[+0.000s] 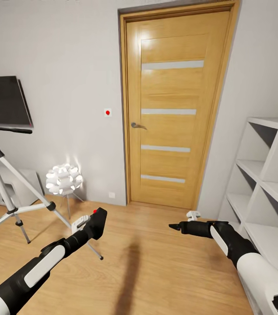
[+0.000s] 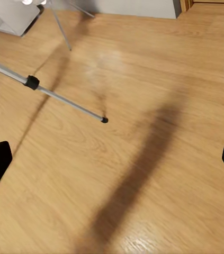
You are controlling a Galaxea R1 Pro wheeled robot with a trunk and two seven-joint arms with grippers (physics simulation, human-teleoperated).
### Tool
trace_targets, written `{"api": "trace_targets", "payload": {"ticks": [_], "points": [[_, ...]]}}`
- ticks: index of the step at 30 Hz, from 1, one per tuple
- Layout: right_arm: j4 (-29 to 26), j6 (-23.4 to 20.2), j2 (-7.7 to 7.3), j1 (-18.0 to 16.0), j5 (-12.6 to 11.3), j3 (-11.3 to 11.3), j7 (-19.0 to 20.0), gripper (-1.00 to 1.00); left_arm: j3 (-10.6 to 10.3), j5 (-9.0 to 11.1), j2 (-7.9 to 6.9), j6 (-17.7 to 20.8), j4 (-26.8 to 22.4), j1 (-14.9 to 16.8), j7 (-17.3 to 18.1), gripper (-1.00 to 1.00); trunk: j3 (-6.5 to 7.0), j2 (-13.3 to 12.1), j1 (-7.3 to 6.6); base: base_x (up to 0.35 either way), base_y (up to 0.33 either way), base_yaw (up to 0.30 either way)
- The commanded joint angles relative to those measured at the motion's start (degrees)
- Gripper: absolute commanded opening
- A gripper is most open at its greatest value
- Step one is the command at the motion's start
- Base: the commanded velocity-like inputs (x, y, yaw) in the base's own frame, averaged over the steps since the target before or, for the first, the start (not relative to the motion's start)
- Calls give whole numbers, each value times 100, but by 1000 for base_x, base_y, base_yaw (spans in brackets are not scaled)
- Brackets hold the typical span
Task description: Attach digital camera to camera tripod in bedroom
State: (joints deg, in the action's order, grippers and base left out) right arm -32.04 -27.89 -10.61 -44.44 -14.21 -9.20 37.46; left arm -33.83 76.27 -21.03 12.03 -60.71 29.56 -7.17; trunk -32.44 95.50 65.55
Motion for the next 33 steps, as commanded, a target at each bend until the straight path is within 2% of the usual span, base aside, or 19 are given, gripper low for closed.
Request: {"api": "trace_targets", "payload": {"ticks": [1, 9, 12, 15, 16, 17, 18, 21, 22, 23, 24, 25, 26, 29, 30, 33], "points": [[-3, -41, -6, -4, -58, -29, -15, 100, -14, 46, -6, 1, -12, 6, -39, -100, 12, -38, -23, 0, 0, 0], [42, -41, 2, -4, -73, -30, -19, 100, -25, 51, 9, 1, -11, 6, -38, -100, 156, -359, -199, 0, 0, 0], [287, -39, 4, -4, -84, -23, -19, 100, -32, 65, 156, 0, 68, 6, -44, -100, 209, -479, -265, 0, 0, 0], [687, -13, 13, -4, -77, -25, -24, 100, -28, 64, 379, 15, 285, 6, -56, -100, 263, -599, -330, 0, 0, 0], [1226, 124, 6, -4, -65, -35, -65, 100, -40, 55, 613, 119, 633, 9, -109, -100, 281, -640, -352, 0, 0, 0], [1407, 204, -3, -4, -61, -39, -89, 100, -41, 53, 670, 176, 785, 8, -135, -100, 299, -680, -374, 0, 0, 0], [1755, 407, -23, -4, -56, -48, -158, 100, -44, 51, 749, 299, 1160, 7, -183, -100, 317, -720, -396, 0, 0, 0], [2238, 757, -48, -4, -50, -59, -312, 100, -52, 47, 829, 424, 1863, 9, -200, -100, 371, -840, -462, 0, 0, 0], [2558, 974, -60, -4, -34, -64, -450, 100, -56, 30, 872, 469, 2379, 8, -205, -100, 389, -880, -484, 0, 0, 0], [2717, 1077, -62, -4, -21, -68, -531, 100, -59, 19, 891, 483, 2643, 9, -207, -100, 407, -920, -506, 0, 0, 0], [3127, 1432, -69, 14, 53, -76, -898, 100, -74, -11, 1005, 515, 3601, 10, -211, -100, 425, -960, -528, 0, 0, 0], [3181, 1503, -69, 17, 75, -78, -992, 100, -77, -17, 1049, 519, 3806, 11, -212, -100, 443, -1001, -550, 0, 0, 0], [3256, 1620, -71, 23, 122, -79, -1180, 100, -83, -34, 1161, 526, 4188, 11, -214, -100, 461, -1041, -572, 0, 0, 0], [3321, 1731, -67, 29, 168, -81, -1438, 100, -94, -76, 1370, 531, 4659, 10, -220, -100, 515, -1161, -638, 0, 0, 0], [3358, 1793, -63, 123, 192, -81, -1650, 100, -100, -206, 1561, 534, 5169, 6, -224, -100, 533, -1201, -660, 0, 0, 0], [3376, 1831, -71, 471, 218, -84, -1818, 100, -104, -494, 1720, 536, 5690, 14, -228, -100, 586, -1321, -726, 0, 0, 0]]}}
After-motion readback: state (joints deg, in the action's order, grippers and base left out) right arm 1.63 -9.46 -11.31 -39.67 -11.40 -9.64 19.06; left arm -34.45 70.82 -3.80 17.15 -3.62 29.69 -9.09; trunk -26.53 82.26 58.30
